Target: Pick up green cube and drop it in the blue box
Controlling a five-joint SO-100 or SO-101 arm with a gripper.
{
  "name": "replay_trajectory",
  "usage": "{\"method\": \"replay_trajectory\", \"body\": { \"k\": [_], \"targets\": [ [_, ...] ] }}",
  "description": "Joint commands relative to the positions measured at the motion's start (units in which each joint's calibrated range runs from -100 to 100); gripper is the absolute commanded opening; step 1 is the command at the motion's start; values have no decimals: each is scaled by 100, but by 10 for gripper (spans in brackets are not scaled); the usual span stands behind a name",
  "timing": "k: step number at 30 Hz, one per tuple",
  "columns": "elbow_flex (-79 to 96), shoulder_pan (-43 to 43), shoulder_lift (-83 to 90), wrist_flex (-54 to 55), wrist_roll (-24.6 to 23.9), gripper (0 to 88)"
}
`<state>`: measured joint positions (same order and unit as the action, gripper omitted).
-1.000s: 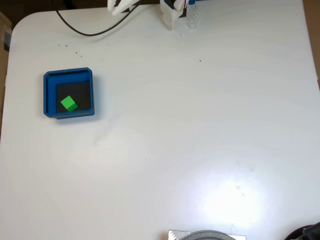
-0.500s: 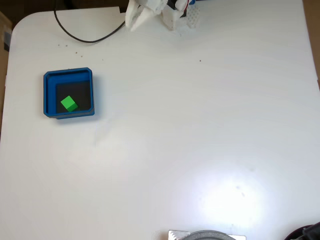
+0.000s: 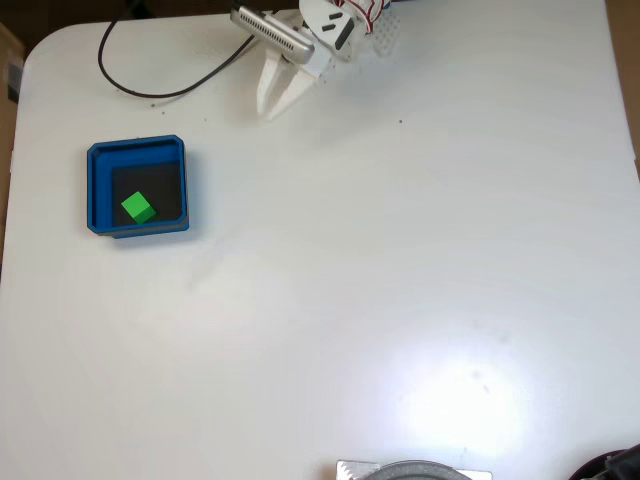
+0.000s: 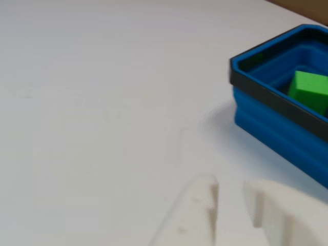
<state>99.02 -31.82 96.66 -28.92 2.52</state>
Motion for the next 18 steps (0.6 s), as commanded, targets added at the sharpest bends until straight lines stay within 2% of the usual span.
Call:
{"method": "replay_trajectory", "body": {
  "k": [1, 18],
  "targets": [
    [63, 640, 133, 181, 20, 16],
    [54, 3250, 133, 181, 15, 16]
  ]
}}
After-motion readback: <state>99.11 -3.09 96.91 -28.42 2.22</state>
